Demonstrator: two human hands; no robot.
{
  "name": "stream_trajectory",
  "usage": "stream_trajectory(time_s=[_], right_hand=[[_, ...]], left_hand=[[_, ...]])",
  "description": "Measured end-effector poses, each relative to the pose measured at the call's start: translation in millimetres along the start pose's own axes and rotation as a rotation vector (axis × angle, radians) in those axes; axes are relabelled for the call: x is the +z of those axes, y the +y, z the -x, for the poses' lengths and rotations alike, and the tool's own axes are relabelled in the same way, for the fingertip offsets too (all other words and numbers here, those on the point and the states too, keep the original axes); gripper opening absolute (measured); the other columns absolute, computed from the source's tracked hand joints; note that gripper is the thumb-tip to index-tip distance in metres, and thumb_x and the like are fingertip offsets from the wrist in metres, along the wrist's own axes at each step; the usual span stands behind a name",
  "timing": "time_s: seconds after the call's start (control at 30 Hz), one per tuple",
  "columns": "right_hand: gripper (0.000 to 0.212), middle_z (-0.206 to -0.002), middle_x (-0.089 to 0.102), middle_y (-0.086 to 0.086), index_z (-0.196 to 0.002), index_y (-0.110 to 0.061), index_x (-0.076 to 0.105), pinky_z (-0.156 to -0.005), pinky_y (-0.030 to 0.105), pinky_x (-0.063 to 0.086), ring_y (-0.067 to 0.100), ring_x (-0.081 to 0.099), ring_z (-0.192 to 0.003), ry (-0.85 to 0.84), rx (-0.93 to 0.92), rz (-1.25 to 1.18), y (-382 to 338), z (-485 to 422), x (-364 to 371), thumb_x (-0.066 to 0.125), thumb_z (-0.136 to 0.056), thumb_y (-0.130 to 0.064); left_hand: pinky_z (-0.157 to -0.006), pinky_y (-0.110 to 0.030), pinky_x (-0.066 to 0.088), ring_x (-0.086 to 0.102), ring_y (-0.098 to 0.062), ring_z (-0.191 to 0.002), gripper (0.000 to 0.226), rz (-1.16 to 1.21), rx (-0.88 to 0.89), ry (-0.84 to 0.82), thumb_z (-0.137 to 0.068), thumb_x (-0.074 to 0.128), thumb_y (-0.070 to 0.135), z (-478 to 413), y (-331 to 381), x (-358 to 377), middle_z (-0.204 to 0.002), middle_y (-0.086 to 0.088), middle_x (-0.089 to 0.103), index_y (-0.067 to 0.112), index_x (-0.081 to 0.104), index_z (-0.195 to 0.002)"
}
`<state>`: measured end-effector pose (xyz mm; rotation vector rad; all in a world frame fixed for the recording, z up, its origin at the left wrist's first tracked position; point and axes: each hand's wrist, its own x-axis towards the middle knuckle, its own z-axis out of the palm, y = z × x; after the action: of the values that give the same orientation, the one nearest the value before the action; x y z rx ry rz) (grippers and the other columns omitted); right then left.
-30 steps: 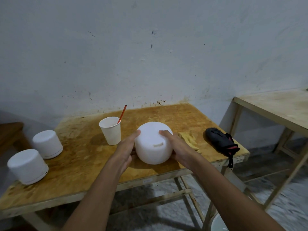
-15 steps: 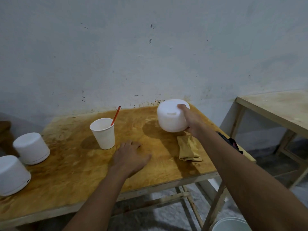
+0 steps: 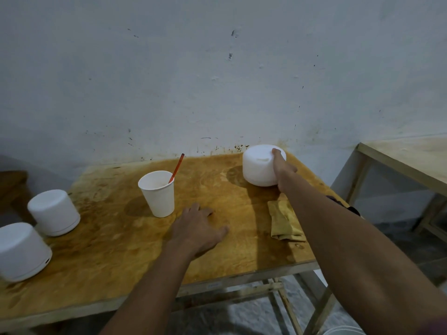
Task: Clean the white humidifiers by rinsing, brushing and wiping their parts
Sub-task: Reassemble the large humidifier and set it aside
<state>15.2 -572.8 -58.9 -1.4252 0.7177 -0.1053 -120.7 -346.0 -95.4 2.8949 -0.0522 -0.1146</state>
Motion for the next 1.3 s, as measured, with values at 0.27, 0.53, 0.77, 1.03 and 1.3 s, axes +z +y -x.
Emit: stream_trajectory(time_s=[0.27,0.53,0.77,1.03,1.3], right_hand=[[0.092,-0.15,0.03,0.014,-0.15,-0.015,0.026,-0.106,0.05,0.039,0.037,0.035,-0.133,0.114,-0.051,0.136,2.4,-1.3,-2.8,0.049,-0.084,-0.074],[0.107,-0.147,0.02,0.014,-0.151,-0.022,0.012,-0.103,0.052,0.042,0.04,0.035,-0.132,0.024,-0.373,0.358,24.9,17.2,-2.7,0.074,-0.073,-0.061],[0.11,-0.147,0.02,0.015,-0.151,-0.02,0.007,-0.104,0.055,0.042,0.039,0.033,-0.133,0.003,-0.428,0.415,28.2,15.5,-7.7,0.078,-0.074,-0.052],[0.101,-0.152,0.015,0.013,-0.154,-0.02,0.002,-0.102,0.051,0.043,0.037,0.027,-0.138,0.073,-0.533,0.513,39.1,45.4,-4.2,0.068,-0.084,-0.048],[0.042,-0.14,0.04,0.004,-0.139,-0.021,0.048,-0.088,0.037,0.048,0.022,0.054,-0.116,-0.224,-0.863,0.869,88.4,116.3,8.2,0.049,-0.098,-0.031]], left_hand=[[-0.112,-0.047,0.034,0.026,-0.023,-0.143,0.079,0.004,-0.001,0.009,-0.08,0.047,0.078,0.3,-0.5,1.2,-0.156,0.001,0.027,0.035,0.04,-0.146],[-0.113,-0.047,0.033,0.025,-0.023,-0.144,0.079,0.011,0.004,-0.004,-0.08,0.046,0.079,1.3,-2.2,1.6,-0.158,0.0,0.025,0.035,0.039,-0.147],[-0.112,-0.046,0.033,0.026,-0.024,-0.143,0.078,0.023,0.014,0.005,-0.082,0.047,0.077,2.9,-1.3,1.4,-0.157,0.0,0.027,0.034,0.039,-0.147],[-0.112,-0.046,0.032,0.027,-0.023,-0.143,0.078,0.043,0.011,0.028,-0.081,0.047,0.077,2.7,-1.8,3.6,-0.157,0.0,0.027,0.034,0.04,-0.146],[-0.112,-0.046,0.033,0.027,-0.023,-0.142,0.072,0.056,0.05,0.014,-0.083,0.05,0.069,-1.9,-12.0,4.5,-0.156,0.002,0.028,0.035,0.041,-0.145]])
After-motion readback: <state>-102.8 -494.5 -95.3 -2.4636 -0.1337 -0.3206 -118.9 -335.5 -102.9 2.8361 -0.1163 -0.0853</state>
